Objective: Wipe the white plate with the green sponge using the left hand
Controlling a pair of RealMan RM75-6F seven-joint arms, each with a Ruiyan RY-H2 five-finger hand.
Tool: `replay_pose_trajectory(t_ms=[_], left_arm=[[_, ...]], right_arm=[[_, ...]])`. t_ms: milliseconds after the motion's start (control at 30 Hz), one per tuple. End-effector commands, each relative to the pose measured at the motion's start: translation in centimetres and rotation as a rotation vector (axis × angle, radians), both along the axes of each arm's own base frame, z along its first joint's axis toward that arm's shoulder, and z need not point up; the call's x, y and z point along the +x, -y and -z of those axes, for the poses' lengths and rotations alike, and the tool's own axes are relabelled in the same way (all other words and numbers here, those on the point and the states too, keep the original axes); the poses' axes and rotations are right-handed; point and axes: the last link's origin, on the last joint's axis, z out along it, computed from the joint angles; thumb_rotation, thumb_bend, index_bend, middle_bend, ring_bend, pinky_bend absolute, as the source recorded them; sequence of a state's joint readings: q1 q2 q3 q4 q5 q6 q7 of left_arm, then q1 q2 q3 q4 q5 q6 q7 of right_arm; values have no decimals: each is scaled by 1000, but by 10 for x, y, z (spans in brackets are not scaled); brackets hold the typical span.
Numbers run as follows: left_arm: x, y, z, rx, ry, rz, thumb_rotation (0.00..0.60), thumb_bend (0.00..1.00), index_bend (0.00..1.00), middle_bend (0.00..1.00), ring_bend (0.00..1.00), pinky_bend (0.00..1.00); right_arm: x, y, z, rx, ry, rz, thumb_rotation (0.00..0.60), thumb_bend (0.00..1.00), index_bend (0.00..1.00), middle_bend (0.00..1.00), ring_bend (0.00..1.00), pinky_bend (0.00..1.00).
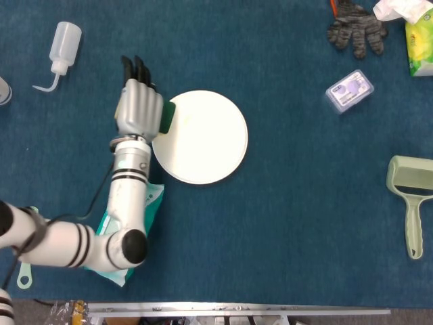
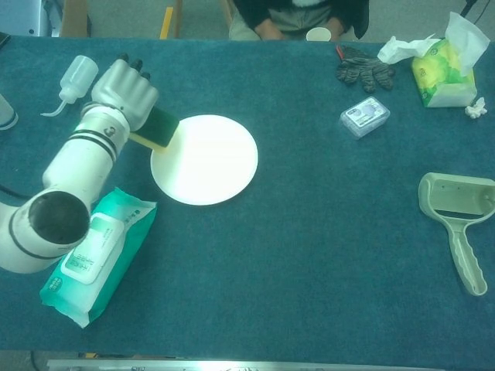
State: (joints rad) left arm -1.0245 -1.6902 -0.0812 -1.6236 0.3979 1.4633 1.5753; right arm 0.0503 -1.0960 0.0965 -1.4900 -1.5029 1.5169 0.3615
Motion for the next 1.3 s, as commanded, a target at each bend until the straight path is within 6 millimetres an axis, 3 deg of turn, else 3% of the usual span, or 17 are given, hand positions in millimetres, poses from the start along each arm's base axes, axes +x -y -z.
replay_pose_trajectory(t_ms=[33, 200, 400, 633, 733, 1000, 1300], left_arm=[[-14, 6, -21, 26, 42, -12, 600, 321, 429, 118, 0, 51], [-32, 11, -36, 40, 95, -42, 600, 321, 428, 117, 0, 51], [-51, 13, -39, 37, 112, -85, 600, 321, 390, 106, 0, 51], [-65, 12, -37, 45, 119, -135, 600, 313, 71, 35, 0, 50], [-67, 11, -40, 53, 146, -141, 600, 313, 8, 16, 0, 51], [-65, 15, -70, 140, 462, -99, 600, 312, 22, 32, 0, 51], [-84, 46, -107, 167, 746, -9, 600, 313, 119, 92, 0, 51]], right_arm=[[0, 0, 1, 1, 1, -2, 600, 388, 389, 394, 244, 450], [1, 1, 2, 5, 1, -7, 600, 388, 389, 394, 244, 450], [2, 1, 2, 8, -3, -8, 600, 388, 389, 394, 244, 450], [3, 2, 2, 9, -10, -6, 600, 388, 389, 394, 244, 450], [4, 2, 2, 8, -13, -7, 600, 388, 389, 394, 244, 450], [6, 3, 1, 4, -19, -1, 600, 388, 389, 394, 244, 450], [4, 4, 2, 2, -36, 18, 600, 388, 389, 394, 244, 450]])
